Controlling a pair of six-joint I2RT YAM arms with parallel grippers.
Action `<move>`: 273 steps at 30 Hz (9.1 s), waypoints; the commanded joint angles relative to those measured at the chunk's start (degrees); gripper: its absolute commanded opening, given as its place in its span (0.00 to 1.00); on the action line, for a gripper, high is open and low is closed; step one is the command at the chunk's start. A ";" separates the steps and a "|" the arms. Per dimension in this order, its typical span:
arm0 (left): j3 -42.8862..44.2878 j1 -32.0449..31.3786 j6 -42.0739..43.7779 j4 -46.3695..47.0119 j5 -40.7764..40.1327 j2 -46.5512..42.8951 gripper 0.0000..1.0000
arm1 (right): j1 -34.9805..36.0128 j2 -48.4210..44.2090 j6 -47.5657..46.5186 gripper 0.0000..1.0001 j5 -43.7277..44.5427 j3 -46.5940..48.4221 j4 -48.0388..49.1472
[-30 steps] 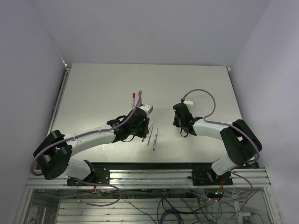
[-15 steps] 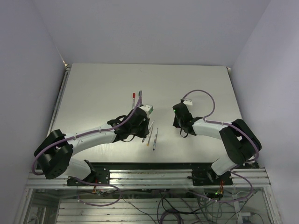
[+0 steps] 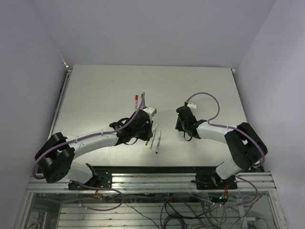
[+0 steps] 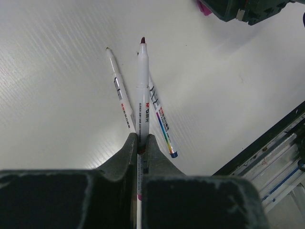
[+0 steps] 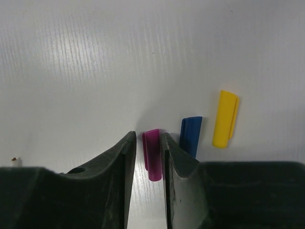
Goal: Insert the pens into the pen caps
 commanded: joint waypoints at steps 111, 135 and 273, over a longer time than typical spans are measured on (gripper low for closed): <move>-4.89 0.60 -5.96 38.72 7.59 2.12 0.07 | 3.91 -27.08 5.48 0.00 -1.27 -12.58 35.74; -4.76 0.57 -7.19 41.48 8.59 3.53 0.07 | 4.21 -23.85 7.47 0.00 -5.56 -14.90 38.71; 16.04 14.05 1.00 8.24 -9.54 20.55 0.42 | 12.18 -31.57 3.26 0.45 29.07 -7.89 1.94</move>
